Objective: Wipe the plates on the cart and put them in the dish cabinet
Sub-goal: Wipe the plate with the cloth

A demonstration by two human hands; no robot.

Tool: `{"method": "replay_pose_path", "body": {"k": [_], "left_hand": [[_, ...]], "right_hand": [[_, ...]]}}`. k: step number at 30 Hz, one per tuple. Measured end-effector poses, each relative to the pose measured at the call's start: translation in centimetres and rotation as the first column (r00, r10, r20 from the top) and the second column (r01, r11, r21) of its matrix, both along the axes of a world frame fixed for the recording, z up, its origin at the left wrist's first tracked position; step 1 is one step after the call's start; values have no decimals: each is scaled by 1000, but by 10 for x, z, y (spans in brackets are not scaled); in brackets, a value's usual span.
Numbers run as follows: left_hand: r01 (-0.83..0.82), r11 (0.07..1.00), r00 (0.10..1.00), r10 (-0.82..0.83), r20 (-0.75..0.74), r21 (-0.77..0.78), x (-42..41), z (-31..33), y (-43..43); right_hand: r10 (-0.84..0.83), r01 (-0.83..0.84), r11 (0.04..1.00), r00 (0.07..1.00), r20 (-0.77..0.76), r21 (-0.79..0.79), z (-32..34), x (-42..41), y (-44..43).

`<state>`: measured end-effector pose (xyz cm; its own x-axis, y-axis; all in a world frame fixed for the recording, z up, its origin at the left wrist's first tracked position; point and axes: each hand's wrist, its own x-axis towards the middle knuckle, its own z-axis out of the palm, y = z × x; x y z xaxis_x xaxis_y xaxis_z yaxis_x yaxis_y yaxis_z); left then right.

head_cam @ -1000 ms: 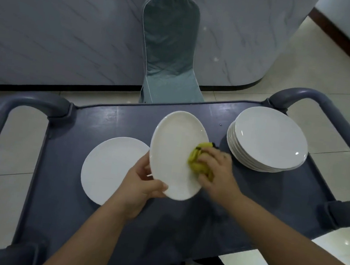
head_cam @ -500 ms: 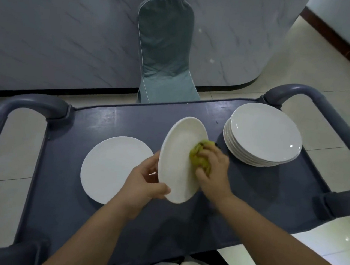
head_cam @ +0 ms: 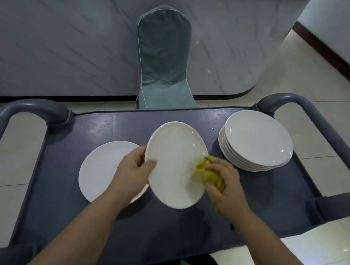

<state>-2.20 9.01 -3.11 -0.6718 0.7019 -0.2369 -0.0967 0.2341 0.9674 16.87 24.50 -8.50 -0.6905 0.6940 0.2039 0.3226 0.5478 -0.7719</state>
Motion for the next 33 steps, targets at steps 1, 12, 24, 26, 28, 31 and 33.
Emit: {"method": "replay_pose_path", "body": {"k": [1, 12, 24, 26, 28, 31, 33], "left_hand": [[-23, 999, 996, 19, -89, -37, -6, 8, 5], [162, 983, 201, -124, -972, -92, -10, 63, 54], [178, 982, 81, 47, -996, 61, -4, 74, 58], [140, 984, 89, 102, -991, 114, -4, 84, 57], [68, 968, 221, 220, -950, 240, -5, 94, 54], [-69, 927, 431, 360, -827, 368, 3, 89, 54], [-74, 950, 445, 303, -843, 303, 9, 66, 61]], "right_hand": [[-2, 3, 1000, 999, -43, 25, 17, -3, 8], [152, -144, 943, 988, -5, 299, 119, -45, 15], [31, 16, 855, 996, -83, 518, 131, -56, 15], [37, 38, 856, 990, -133, 515, 138, -54, 25], [16, 76, 896, 979, -202, 438, 148, -49, 40], [-6, 87, 952, 964, -265, 294, 156, -43, 62], [18, 52, 933, 981, -192, 355, 148, -41, 71]]}}
